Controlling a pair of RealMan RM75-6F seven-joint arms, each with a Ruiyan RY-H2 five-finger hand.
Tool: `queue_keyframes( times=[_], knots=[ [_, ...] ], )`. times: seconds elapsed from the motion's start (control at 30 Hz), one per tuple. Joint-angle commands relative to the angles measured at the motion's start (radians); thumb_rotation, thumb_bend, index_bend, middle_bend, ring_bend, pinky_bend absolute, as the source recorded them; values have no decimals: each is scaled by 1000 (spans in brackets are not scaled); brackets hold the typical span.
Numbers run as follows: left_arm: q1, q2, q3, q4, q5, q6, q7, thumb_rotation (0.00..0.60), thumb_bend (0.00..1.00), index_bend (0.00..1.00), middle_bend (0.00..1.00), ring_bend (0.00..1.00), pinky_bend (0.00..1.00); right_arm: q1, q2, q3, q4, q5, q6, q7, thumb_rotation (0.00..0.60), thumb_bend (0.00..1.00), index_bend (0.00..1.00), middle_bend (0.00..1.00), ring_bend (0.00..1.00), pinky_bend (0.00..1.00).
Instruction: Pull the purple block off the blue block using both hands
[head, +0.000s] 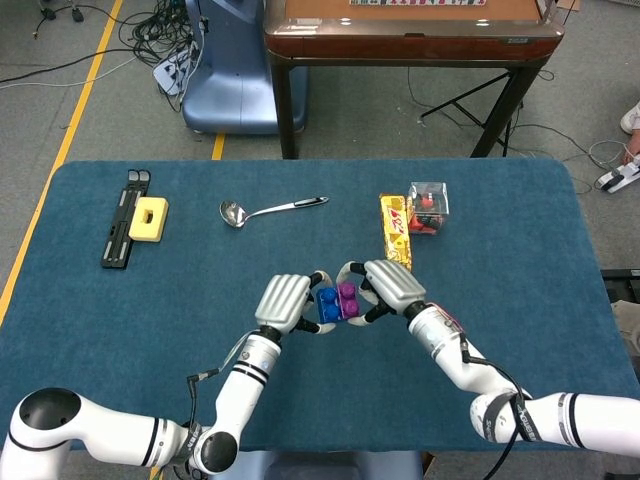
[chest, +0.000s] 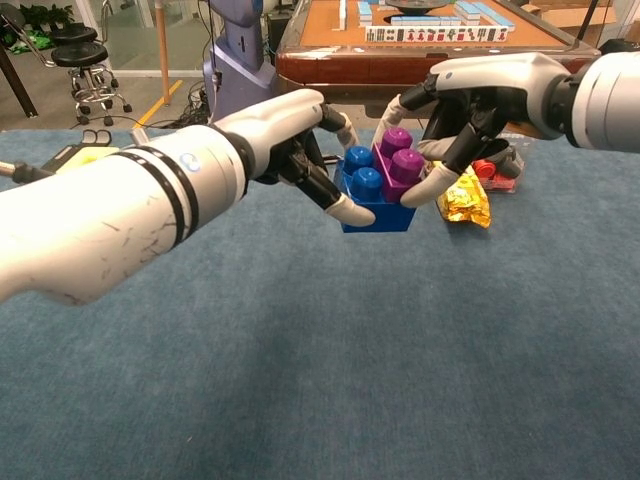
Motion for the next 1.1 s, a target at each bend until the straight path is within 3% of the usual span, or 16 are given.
queue_keyframes(
  times=[0.03, 1.1],
  knots=[
    [2, -2, 2, 2, 3, -1, 3, 535, 269, 647, 1000, 1000, 1000, -8, -5, 3, 4, -15, 7, 12, 600, 473, 658, 1000, 1000, 1000],
    [21, -19, 9, 24, 16, -23, 39, 563, 268, 648, 1000, 1000, 1000, -75, -21, 28, 31, -149, 32, 141, 600, 480, 673, 1000, 1000, 1000]
  ],
)
